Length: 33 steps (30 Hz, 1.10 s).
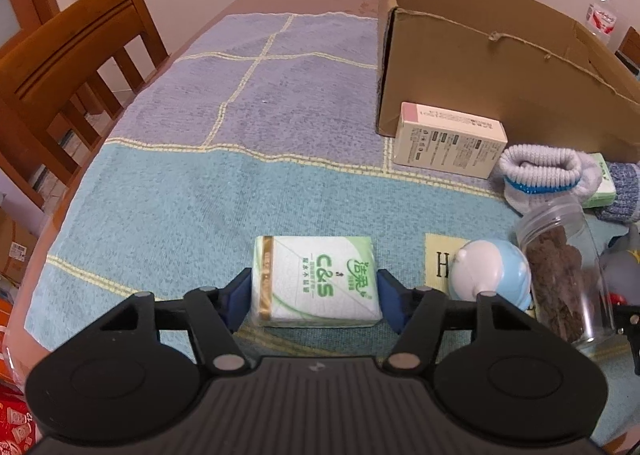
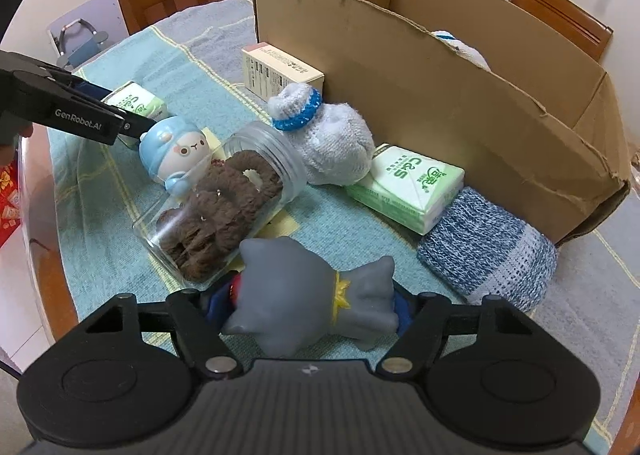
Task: Organize objects
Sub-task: 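Grasp the green C&S tissue pack with left tool while right tool grasps grey toy, then carry the tissue pack and grey toy into the cardboard box and release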
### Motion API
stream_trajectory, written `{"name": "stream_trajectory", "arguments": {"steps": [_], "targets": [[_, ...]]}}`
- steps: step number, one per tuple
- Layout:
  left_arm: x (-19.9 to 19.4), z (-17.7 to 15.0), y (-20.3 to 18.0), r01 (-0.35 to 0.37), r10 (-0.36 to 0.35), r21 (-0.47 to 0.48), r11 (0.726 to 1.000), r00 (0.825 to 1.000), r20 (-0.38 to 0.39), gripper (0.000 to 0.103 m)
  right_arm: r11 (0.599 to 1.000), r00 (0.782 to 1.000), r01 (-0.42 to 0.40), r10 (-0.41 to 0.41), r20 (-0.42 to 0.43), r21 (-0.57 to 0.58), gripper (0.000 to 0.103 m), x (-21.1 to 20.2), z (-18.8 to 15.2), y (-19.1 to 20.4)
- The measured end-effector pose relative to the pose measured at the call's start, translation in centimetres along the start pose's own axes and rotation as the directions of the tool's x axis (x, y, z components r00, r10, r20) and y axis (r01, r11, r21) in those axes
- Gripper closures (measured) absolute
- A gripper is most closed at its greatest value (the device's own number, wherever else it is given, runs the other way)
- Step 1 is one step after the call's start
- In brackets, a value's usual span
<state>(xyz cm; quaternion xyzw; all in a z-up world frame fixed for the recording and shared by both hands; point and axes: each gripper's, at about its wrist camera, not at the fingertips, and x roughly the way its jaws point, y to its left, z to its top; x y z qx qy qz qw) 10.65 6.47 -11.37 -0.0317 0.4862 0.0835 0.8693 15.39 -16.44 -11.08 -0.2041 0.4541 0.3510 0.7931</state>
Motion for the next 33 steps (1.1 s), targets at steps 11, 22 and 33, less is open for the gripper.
{"name": "stream_trajectory", "arguments": {"steps": [11, 22, 33], "targets": [[-2.3, 1.4, 0.2, 0.090, -0.085, 0.105, 0.990, 0.995, -0.046, 0.040, 0.997, 1.000, 0.030, -0.030, -0.001, 0.076, 0.025, -2.7, 1.1, -2.0], [-8.0, 6.1, -2.5, 0.243, -0.240, 0.255, 0.936, 0.970, -0.044, 0.040, 0.984, 0.999, 0.009, -0.015, 0.030, 0.180, 0.025, -7.5, 3.5, -3.5], [-10.3, 11.9, -6.7, 0.308, -0.338, 0.361, 0.880, 0.941, 0.022, 0.039, 0.984, 0.991, 0.039, -0.061, 0.121, 0.175, 0.025, -11.3, 6.7, -5.2]]}}
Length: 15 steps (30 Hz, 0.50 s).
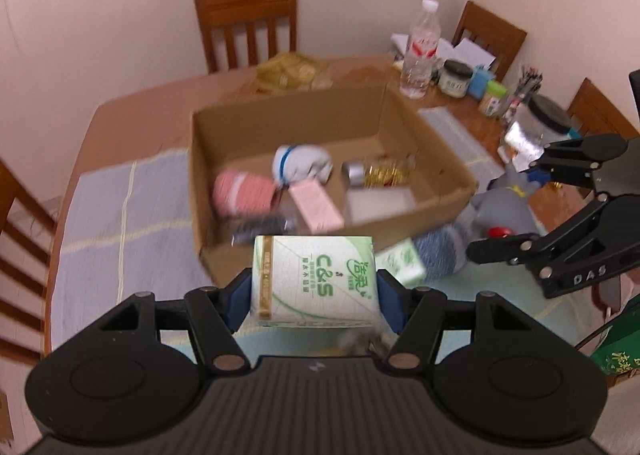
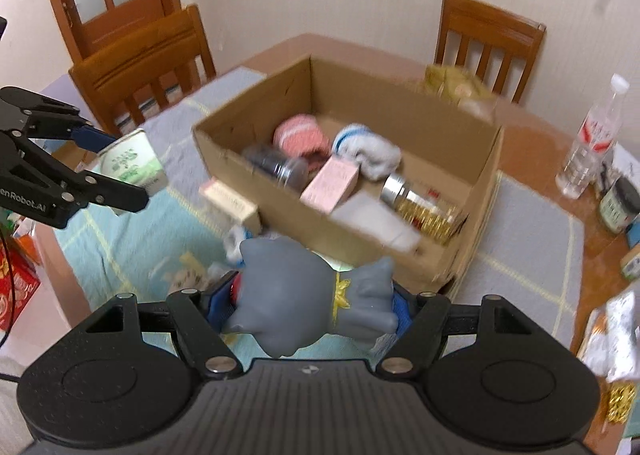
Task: Organize objects
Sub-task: 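Carry the tissue pack and grey toy into the cardboard box and release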
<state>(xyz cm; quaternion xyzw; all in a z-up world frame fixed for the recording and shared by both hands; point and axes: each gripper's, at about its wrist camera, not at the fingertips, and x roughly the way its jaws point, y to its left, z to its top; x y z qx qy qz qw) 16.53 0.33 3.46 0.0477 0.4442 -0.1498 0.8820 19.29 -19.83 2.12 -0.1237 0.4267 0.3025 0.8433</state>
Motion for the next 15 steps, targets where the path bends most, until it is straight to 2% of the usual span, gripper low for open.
{"name": "stream_trajectory", "arguments": {"steps": [6, 15], "targets": [[1.8, 3.7, 0.1, -0.008, 0.007, 0.025, 1.000, 0.999, 0.033, 0.039, 1.000, 0.998, 0.021, -0.021, 0.063, -0.005, 0.025, -0.2, 2.8, -1.3], [5.7, 8.6, 1.6, -0.027, 0.024, 0.048, 0.999, 0.998, 0.051, 0.039, 0.999, 0.996, 0.029, -0.032, 0.087, 0.029, 0.025, 1.9, 5.9, -2.8]]}}
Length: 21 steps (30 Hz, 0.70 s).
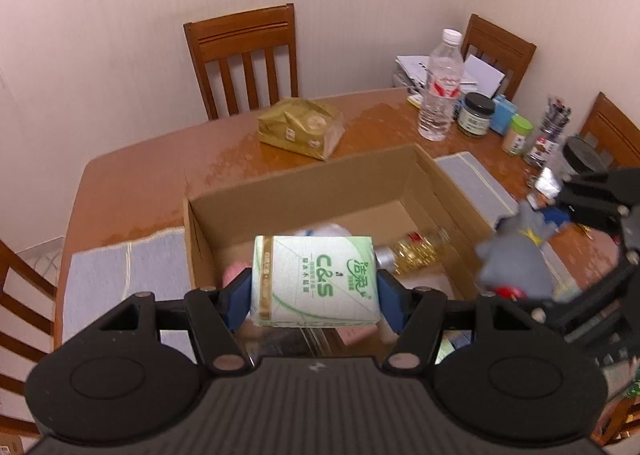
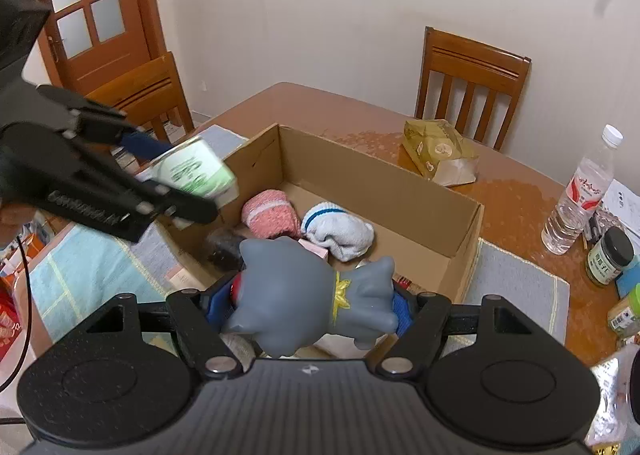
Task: Organize objects
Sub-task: 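Carry the tissue pack and grey toy into the cardboard box and release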
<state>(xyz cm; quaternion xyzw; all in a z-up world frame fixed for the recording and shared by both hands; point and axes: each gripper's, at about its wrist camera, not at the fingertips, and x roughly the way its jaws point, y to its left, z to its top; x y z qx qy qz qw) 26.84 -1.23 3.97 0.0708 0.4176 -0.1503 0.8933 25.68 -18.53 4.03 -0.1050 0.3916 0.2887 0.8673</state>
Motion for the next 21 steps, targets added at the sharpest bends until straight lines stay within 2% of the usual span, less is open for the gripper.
{"name": "stream_trajectory", "arguments": {"steps": [10, 12, 13, 16, 21], "targets": [[4.9, 3.5, 2.6, -0.002, 0.002, -0.003, 1.000, 1.000, -0.017, 0.039, 0.997, 0.998, 0.054, -0.053, -0.023, 0.052, 0.025, 2.4, 1.1, -1.5], [5.9, 3.9, 3.0, -0.013, 0.013, -0.002, 1.000, 1.000, -0.022, 0.039, 0.995, 0.997, 0.070, -0.068, -0.024, 0.071, 0.022, 2.6, 1.1, -1.8], [6.4, 4.0, 3.2, -0.020, 0.020, -0.003, 1.000, 1.000, -0.021, 0.038, 0.994, 0.997, 0.076, -0.074, -0.023, 0.082, 0.015, 2.6, 1.0, -2.0], [7.5, 4.2, 3.6, -0.044, 0.043, -0.007, 0.999, 0.999, -0.026, 0.018, 0.991, 0.996, 0.088, -0.088, -0.006, 0.104, 0.002, 2.4, 0.7, -2.3], [8.3, 4.3, 4.2, -0.055, 0.054, -0.030, 0.998, 0.998, -0.041, 0.016, 0.986, 0.993, 0.119, -0.118, -0.017, 0.117, 0.000, 2.0, 0.4, -2.7]]}}
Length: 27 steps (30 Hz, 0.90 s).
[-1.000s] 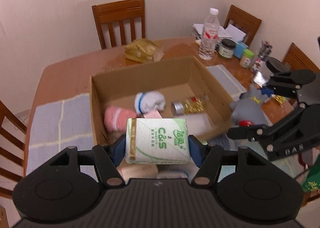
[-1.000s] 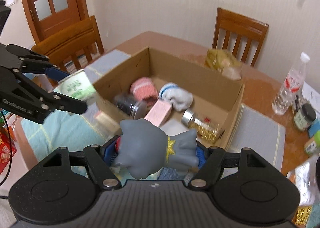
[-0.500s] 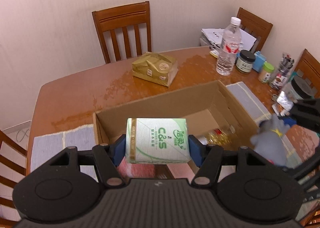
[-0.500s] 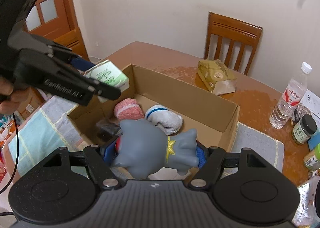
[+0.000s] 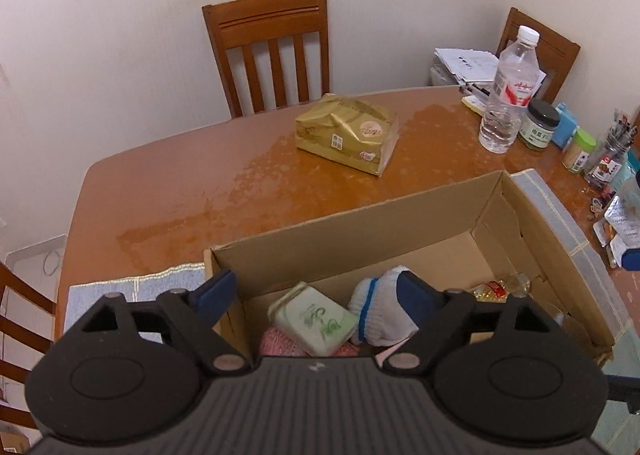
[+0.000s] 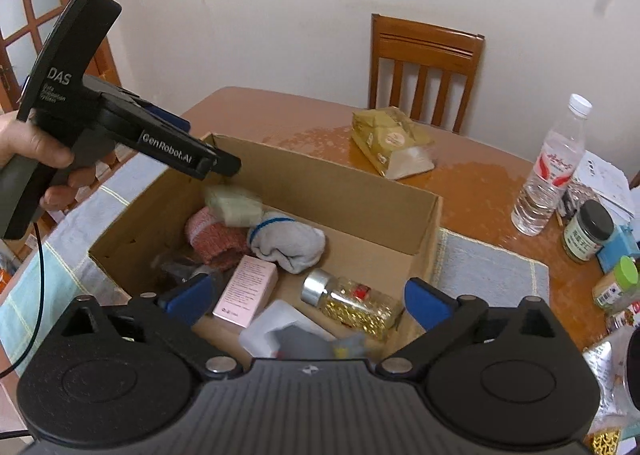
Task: Organize objects
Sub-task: 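Carry the tissue pack and grey toy into the cardboard box and release, then move both tools back to the pile and lower onto the items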
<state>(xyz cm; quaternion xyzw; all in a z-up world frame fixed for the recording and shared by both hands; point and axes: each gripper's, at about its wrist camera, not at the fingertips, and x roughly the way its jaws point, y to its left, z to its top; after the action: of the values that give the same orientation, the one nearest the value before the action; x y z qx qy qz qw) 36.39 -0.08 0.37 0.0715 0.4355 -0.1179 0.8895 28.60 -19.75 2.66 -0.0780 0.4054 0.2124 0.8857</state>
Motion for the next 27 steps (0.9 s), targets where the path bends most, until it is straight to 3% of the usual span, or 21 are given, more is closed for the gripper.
{"name": "stream_trajectory", "arguments": {"steps": [10, 19, 27], "targets": [[-2.9, -1.7, -0.6, -0.014, 0.015, -0.029, 0.999, 0.999, 0.040, 0.005, 0.998, 1.000, 0.003, -0.003, -0.002, 0.060, 0.000, -1.6, -1.4, -0.9], [-5.7, -5.6, -1.4, -0.053, 0.057, -0.077, 0.996, 0.997, 0.054, 0.004, 0.987, 0.999, 0.026, -0.030, 0.022, 0.159, 0.000, -2.8, -6.1, -0.8], [-7.3, -8.9, -2.9, -0.070, 0.073, -0.068, 0.995, 0.996, 0.046, 0.004, 0.973, 0.996, 0.085, -0.082, -0.022, 0.217, 0.000, -2.0, -9.9, -0.6]]}}
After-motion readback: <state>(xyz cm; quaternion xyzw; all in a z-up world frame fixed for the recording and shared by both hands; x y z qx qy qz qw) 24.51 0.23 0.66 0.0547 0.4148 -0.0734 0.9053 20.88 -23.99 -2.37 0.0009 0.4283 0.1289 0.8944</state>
